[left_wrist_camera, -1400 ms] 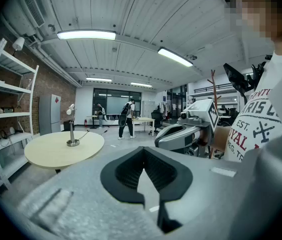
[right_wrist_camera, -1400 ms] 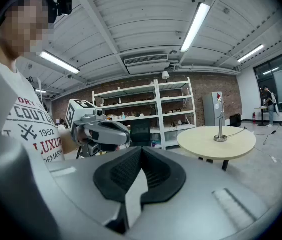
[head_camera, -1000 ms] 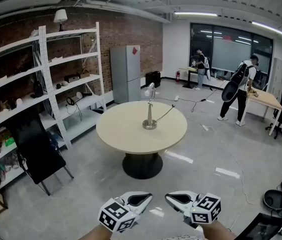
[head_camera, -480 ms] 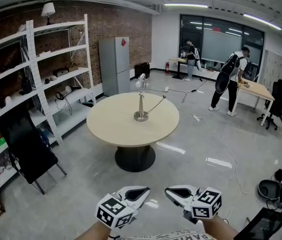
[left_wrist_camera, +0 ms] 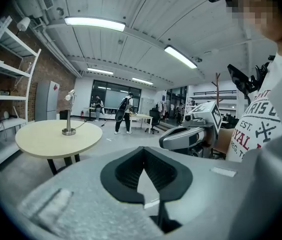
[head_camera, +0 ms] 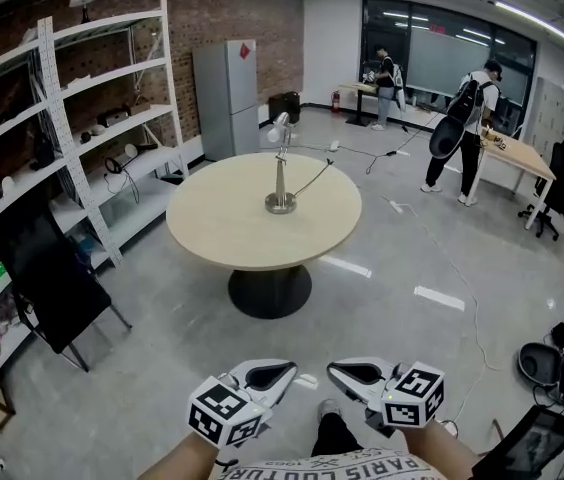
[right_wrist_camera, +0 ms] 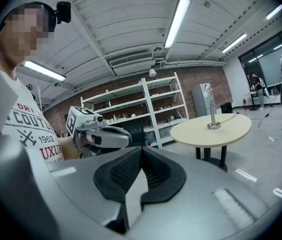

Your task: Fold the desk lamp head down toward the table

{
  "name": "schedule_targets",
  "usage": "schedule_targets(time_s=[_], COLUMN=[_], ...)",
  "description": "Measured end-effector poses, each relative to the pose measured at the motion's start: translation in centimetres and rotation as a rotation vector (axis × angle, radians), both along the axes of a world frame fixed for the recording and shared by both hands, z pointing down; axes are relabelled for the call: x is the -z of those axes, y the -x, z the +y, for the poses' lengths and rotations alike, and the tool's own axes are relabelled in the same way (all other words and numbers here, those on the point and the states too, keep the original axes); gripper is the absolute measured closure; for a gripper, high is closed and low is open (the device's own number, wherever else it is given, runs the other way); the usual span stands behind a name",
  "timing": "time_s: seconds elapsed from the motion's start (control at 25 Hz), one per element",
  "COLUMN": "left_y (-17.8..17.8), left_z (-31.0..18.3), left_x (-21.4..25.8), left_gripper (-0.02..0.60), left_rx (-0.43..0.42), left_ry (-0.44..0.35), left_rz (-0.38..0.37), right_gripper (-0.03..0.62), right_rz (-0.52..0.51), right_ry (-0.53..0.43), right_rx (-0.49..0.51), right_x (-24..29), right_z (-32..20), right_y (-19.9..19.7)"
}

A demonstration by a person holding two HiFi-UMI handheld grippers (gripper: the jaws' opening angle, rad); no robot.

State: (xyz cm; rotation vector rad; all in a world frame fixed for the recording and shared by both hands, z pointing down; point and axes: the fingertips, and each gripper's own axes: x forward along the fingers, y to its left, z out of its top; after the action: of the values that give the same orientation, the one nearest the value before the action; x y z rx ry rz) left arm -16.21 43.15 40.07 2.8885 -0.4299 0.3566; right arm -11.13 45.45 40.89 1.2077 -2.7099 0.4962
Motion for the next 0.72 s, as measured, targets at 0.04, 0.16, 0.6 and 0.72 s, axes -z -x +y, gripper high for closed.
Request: schedule_targets(time_s=[0.04, 0.16, 0.6, 0.72], left_y=[-0.4, -1.5, -9.3, -12.7], left_z=[-0.5, -2.6, -15.2, -18.7], left_x=[0.0, -0.4, -2.8, -1.3], left_gripper=[0.58, 0.58, 0.581, 0.581], left_rx=[0.004, 0.02, 0.06, 0.043], left_ry=[-0.001, 0.017, 0.048, 0.035], left_rz=[-0.003, -0.008, -0.057, -0.013], right_gripper=[0.591, 0.591, 0.591, 0.591], right_rz=[-0.008, -0.032, -0.079, -0.089], right_ry=[0.005, 0.018, 0.053, 0.041], right_rx=[-0.001, -0.008, 0.042, 0.035], right_x=[-0.1, -0.5, -3.0, -2.3], right_z=[-0.6, -3.2, -17.1, -20.8], right_y=[-0.5, -2.1, -9.8, -13.1])
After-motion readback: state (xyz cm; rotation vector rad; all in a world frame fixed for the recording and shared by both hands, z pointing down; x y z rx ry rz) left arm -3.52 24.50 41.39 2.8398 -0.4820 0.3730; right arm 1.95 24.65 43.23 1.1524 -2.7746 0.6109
